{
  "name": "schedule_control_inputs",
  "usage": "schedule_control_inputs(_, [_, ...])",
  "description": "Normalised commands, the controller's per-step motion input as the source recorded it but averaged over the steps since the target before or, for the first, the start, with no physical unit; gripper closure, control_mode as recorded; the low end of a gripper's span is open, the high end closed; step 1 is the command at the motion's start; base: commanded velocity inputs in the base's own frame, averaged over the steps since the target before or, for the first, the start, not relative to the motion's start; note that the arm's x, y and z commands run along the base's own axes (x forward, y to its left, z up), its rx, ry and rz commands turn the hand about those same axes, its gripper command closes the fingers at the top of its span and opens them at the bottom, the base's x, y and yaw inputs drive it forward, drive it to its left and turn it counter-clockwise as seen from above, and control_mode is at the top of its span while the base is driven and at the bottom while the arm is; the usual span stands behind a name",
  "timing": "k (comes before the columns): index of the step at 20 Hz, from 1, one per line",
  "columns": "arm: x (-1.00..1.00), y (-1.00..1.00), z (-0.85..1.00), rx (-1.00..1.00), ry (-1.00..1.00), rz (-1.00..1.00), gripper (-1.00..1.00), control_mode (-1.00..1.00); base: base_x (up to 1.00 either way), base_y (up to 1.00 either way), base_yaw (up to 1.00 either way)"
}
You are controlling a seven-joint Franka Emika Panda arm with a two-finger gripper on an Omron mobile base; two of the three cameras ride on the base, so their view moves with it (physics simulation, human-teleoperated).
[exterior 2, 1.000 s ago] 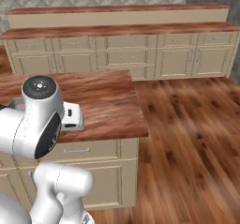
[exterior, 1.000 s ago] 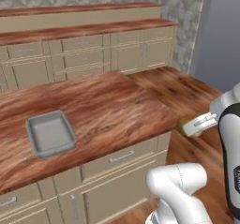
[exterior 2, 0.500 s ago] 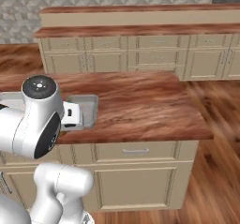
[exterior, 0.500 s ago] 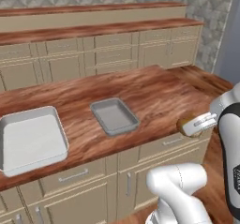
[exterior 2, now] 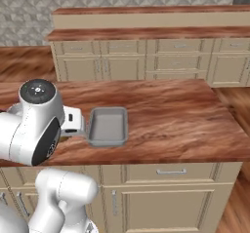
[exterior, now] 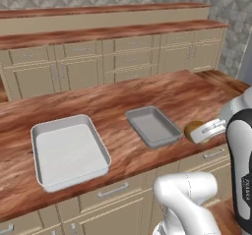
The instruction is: Place one potato and one fish in each tupperware on the nearby counter, to pack two identical lunches.
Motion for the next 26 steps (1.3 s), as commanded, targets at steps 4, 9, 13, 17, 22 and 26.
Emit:
schedule_control_inputs(4, [0.0, 0.0, 0.0, 0.0, 0.0, 0.0, 1.0, 1.0, 0.57, -0.26, 0.0])
schedule_control_inputs(9, [0.0, 0.0, 0.0, 0.0, 0.0, 0.0, 1.0, 1.0, 0.6, -0.09, 0.01])
schedule_control_inputs(13, [0.17, 0.0, -0.09, 0.0, 0.0, 0.01, 1.0, -1.0, 0.49, 0.0, 0.02])
schedule_control_inputs(17, [0.81, -0.01, -0.4, 0.0, 0.0, 0.01, 1.0, -1.0, 0.0, 0.0, 0.0])
schedule_control_inputs(22, [0.99, -0.07, -0.46, 0.0, 0.04, 0.0, 1.0, -1.0, 0.0, 0.0, 0.0])
schedule_control_inputs(26, [1.0, 0.0, -0.51, 0.0, 0.07, 0.0, 1.0, -1.0, 0.0, 0.0, 0.0])
